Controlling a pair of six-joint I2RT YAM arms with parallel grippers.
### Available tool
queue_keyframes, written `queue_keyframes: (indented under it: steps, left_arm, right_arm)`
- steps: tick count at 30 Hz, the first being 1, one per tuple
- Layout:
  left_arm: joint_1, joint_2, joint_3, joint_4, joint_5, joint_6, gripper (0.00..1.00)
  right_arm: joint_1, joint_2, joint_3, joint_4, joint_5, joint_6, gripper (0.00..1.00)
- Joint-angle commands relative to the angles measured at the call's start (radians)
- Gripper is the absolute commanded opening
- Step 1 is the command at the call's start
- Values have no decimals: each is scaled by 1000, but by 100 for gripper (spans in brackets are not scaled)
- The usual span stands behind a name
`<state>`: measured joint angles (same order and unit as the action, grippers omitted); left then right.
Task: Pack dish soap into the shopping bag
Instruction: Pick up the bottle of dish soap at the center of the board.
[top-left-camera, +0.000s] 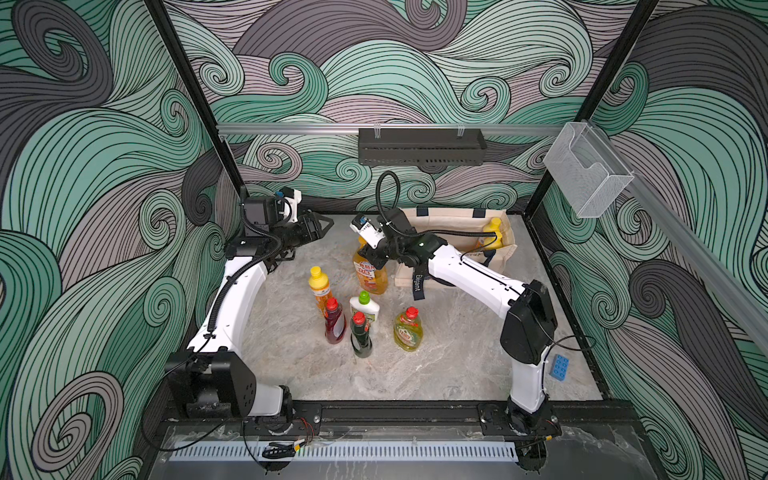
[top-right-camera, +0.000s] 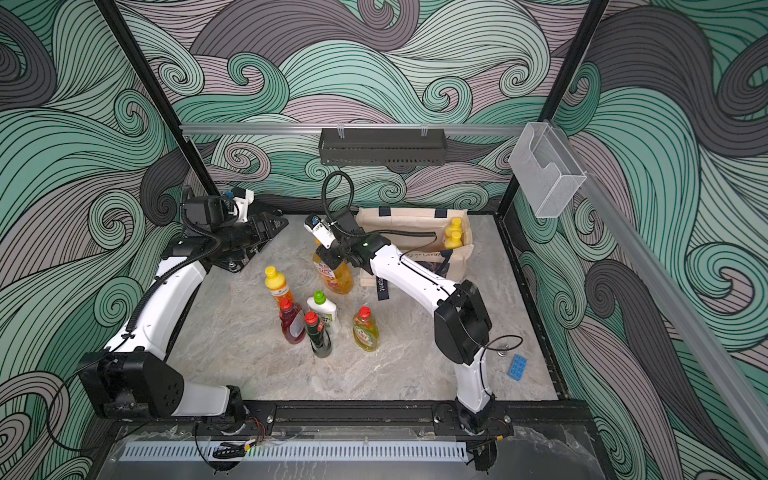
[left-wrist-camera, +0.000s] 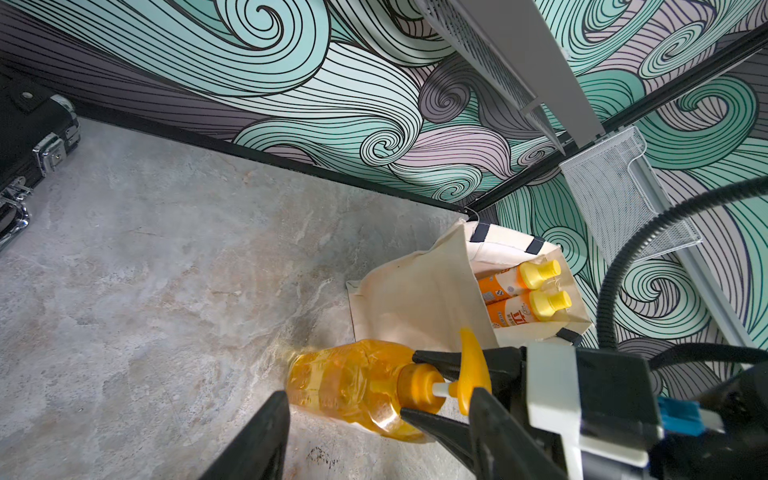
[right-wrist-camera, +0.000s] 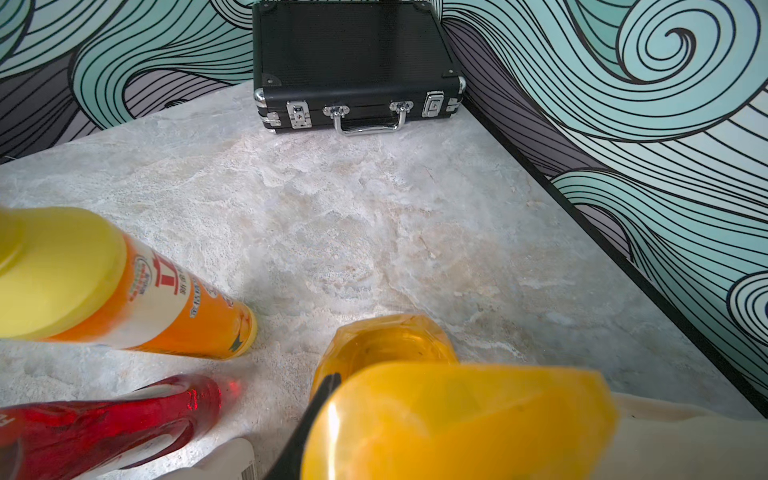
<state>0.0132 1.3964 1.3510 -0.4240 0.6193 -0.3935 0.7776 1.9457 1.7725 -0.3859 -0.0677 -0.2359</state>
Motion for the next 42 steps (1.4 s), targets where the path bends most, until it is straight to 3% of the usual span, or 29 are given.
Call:
queue_keyframes:
  steps: [1, 17, 42]
  left_arm:
    - [-10, -7, 8, 27, 21, 1, 67]
    - [-35, 8, 14, 33, 29, 2, 67]
    - [-86, 56, 63, -17, 51, 36, 65]
  right_arm:
    - [-6, -113, 64, 106, 34, -22, 0]
    - [-29, -180, 95, 135, 41, 9, 0]
    - [-34, -81, 556, -97, 15, -27, 0]
